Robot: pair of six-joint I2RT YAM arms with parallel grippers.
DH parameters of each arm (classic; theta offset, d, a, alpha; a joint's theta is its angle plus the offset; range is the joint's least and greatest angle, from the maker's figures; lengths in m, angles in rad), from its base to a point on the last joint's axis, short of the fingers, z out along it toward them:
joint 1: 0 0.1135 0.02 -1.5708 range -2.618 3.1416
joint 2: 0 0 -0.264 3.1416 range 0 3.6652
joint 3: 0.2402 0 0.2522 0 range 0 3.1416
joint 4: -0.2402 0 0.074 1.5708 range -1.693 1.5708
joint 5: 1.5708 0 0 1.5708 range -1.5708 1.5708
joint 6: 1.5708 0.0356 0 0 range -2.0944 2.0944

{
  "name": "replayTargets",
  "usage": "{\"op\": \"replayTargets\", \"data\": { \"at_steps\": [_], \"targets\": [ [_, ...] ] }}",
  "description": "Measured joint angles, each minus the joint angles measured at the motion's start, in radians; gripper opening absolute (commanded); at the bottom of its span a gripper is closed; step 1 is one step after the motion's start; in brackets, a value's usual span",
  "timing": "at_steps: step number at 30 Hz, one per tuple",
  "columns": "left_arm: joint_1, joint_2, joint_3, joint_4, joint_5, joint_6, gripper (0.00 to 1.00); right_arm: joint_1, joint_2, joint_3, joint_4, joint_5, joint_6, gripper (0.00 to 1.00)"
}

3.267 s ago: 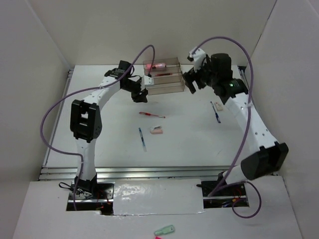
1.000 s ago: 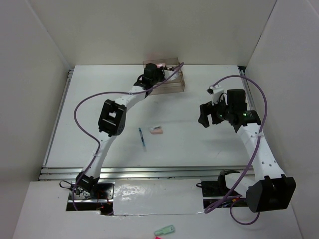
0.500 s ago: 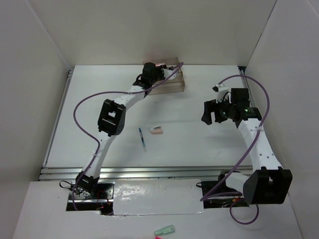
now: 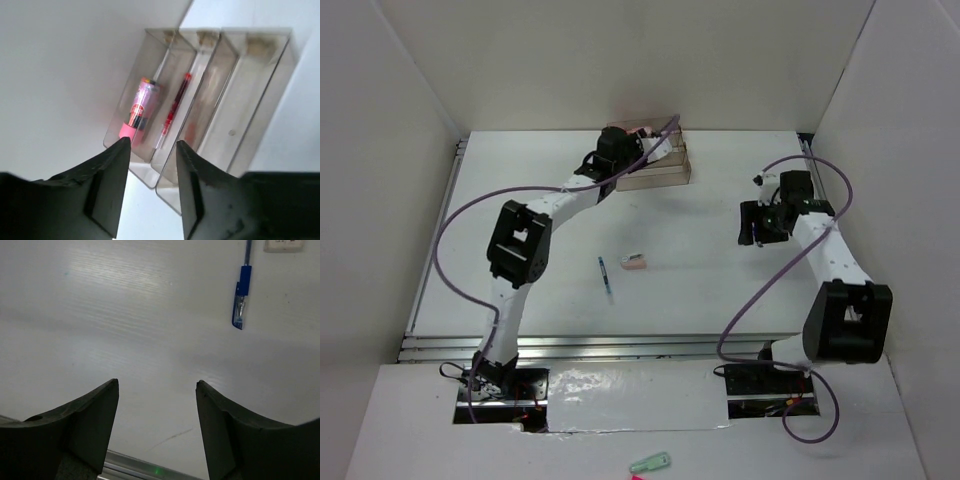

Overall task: Sort the stationery into containers
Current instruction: Place the pen in the storage box, then pick up the pen from the center of the board.

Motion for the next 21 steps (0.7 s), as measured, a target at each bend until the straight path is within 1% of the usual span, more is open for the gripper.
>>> {"op": "replayTargets", "data": {
  "at_steps": [1, 3, 4, 5, 8, 10, 14, 17, 21],
  "targets": [
    [-0.005, -0.052, -0.023, -0.02, -0.001, -0.025, 0.61, -0.005, 0.035, 0.01, 0.002, 0.013, 0.004, 0.66],
    [-0.013, -0.156, -0.049, -0.064, 0.003, -0.094, 0.64, -0.016, 0.106, 0.04, 0.005, 0.034, 0.018, 0.63],
    [-0.015, -0.198, -0.051, -0.083, 0.01, -0.132, 0.67, -0.02, 0.14, 0.059, 0.006, 0.045, 0.024, 0.62],
    [-0.013, -0.242, -0.053, -0.103, 0.022, -0.175, 0.73, -0.025, 0.175, 0.082, 0.01, 0.053, 0.032, 0.61],
    [0.03, -0.343, -0.055, -0.16, 0.095, -0.315, 0.81, -0.035, 0.267, 0.147, 0.028, 0.077, 0.06, 0.59],
    [0.077, -0.384, -0.066, -0.194, 0.146, -0.388, 0.83, -0.036, 0.314, 0.182, 0.042, 0.095, 0.074, 0.58],
    [0.169, -0.419, -0.112, -0.266, 0.236, -0.5, 0.83, -0.036, 0.393, 0.235, 0.062, 0.123, 0.096, 0.55],
    [0.198, -0.419, -0.142, -0.321, 0.298, -0.555, 0.81, -0.036, 0.439, 0.257, 0.069, 0.138, 0.106, 0.55],
    [0.207, -0.42, -0.168, -0.362, 0.367, -0.61, 0.8, -0.036, 0.486, 0.267, 0.082, 0.159, 0.121, 0.53]
  ]
}}
